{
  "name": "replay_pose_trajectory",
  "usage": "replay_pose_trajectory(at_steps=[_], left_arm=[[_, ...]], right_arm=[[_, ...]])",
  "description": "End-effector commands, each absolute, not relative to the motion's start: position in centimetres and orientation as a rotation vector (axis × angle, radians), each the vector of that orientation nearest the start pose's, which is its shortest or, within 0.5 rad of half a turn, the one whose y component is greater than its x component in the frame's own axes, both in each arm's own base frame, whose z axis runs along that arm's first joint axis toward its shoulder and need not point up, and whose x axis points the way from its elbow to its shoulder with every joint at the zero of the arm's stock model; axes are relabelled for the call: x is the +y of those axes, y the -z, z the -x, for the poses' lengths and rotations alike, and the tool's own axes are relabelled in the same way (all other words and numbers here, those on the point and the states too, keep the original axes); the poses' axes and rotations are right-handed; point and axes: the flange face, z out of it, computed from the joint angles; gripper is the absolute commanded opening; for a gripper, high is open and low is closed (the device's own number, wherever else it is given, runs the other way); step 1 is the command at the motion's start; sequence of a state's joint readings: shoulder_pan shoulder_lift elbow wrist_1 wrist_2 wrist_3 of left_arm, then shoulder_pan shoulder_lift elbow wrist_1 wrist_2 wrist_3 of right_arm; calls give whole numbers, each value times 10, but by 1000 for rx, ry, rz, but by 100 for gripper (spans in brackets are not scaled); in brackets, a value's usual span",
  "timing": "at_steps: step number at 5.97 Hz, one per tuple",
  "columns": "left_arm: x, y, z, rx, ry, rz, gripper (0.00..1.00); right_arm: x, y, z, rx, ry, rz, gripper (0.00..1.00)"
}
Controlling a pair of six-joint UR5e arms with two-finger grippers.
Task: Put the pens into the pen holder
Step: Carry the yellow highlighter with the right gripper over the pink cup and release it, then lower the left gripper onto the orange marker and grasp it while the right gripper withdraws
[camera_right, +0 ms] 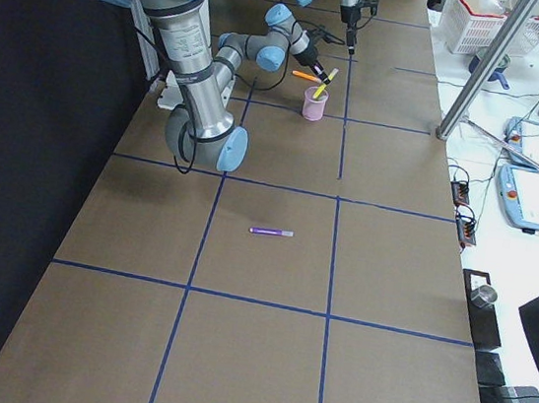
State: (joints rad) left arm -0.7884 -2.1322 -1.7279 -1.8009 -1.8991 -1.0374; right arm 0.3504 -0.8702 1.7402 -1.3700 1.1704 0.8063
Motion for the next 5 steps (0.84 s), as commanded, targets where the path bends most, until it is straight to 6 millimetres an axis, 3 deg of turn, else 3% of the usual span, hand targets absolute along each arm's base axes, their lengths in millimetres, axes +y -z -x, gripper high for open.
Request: replay_pose_trajectory(at_steps=[1, 3, 4, 5], left_arm=[[-537, -238, -391, 928, 81, -337, 100], [-533, -240, -395, 937, 128, -298, 100], [-518, -242, -414, 948, 137, -239, 100], [-496, -257, -431, 969, 135, -115, 100]], right_arm=[[-383, -143, 558, -704, 167, -869, 53], [-378, -127, 541, -748, 162, -883, 54], [-382, -118, 525, -776, 156, -884, 54], [-399, -115, 501, -815, 137, -855, 54]])
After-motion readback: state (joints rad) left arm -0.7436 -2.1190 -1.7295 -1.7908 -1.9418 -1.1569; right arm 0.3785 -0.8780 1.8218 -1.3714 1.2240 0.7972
